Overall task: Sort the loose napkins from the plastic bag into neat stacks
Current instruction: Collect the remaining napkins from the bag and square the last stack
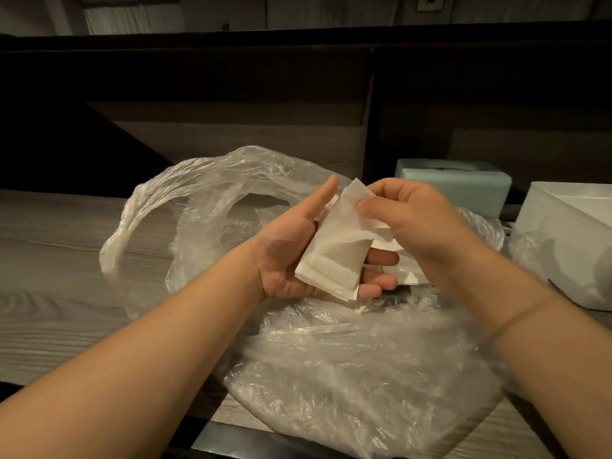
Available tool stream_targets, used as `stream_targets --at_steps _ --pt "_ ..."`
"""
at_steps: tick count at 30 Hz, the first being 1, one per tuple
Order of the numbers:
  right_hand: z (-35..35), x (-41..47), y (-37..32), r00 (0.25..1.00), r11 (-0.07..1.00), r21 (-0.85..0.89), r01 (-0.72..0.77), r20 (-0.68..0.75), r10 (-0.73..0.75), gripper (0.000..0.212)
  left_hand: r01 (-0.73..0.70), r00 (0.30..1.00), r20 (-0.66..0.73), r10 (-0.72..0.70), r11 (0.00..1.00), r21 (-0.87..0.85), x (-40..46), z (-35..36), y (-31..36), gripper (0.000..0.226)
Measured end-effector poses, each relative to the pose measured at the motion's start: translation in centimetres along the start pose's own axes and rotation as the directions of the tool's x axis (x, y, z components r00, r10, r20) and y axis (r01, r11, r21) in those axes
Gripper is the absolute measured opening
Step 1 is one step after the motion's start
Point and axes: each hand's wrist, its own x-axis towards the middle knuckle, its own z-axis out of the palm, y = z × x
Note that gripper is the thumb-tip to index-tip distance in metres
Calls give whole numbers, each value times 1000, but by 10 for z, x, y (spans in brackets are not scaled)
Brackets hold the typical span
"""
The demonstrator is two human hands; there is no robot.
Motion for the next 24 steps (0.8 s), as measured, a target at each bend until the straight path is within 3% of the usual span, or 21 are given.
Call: stream_targets --at_steps 4,7,9,13,18,24 --pt "8 -1 2 998 999 54 -5 -58 8 16 17 999 34 -18 999 29 0 1 0 75" --pt "6 -1 1 994 996 91 4 -109 6 29 -23 997 -72 17 996 -83 1 0 1 59" --pt "4 -3 3 995 996 -23 84 -49 -85 35 -86 988 -139 63 982 -170 1 1 3 53" --pt "10 -6 15 960 890 -365 274 149 -235 70 -151 971 -215 101 961 -231 1 0 7 54" --pt "15 -4 19 859 644 -599 476 160 -487 53 -142 967 -246 70 947 -288 2 -3 8 50" --pt "15 -5 20 792 527 -630 571 252 -556 30 -178 953 -285 100 949 -262 3 -3 7 43"
